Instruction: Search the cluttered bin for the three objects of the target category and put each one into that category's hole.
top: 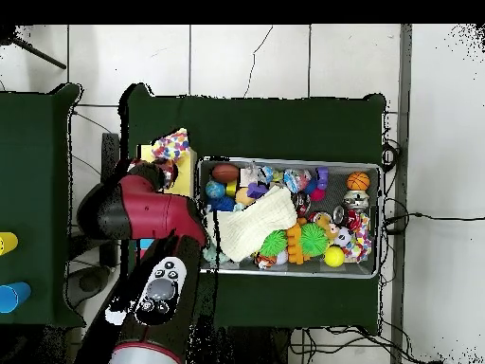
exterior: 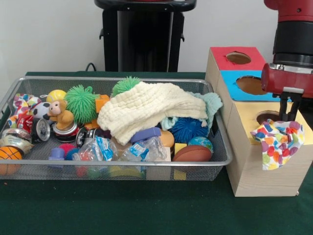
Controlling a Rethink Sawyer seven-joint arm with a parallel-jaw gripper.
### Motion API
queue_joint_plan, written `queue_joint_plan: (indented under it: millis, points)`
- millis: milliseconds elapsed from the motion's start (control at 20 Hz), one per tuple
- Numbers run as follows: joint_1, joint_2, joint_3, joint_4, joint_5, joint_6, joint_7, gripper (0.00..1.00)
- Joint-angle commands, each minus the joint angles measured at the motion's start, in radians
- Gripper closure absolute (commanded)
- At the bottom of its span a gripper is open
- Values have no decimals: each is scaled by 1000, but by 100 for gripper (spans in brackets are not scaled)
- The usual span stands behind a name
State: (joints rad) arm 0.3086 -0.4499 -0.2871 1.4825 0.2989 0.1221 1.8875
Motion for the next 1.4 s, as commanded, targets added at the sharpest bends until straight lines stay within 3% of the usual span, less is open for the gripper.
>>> queue_joint_plan:
  millis: [50, 350, 600, 950, 1150, 1400]
  points:
    - [-137, 232, 77, 24, 25, 3, 179, 100]
    - [-108, 241, 28, 12, 48, 153, 187, 100]
    - [-140, 217, 68, 42, 39, 183, 166, 100]
    - [-120, 225, 24, 28, 53, 408, 188, 100]
    - [-83, 257, -36, -3, 36, 445, 208, 100]
    - [-75, 265, -51, -5, 25, 440, 207, 100]
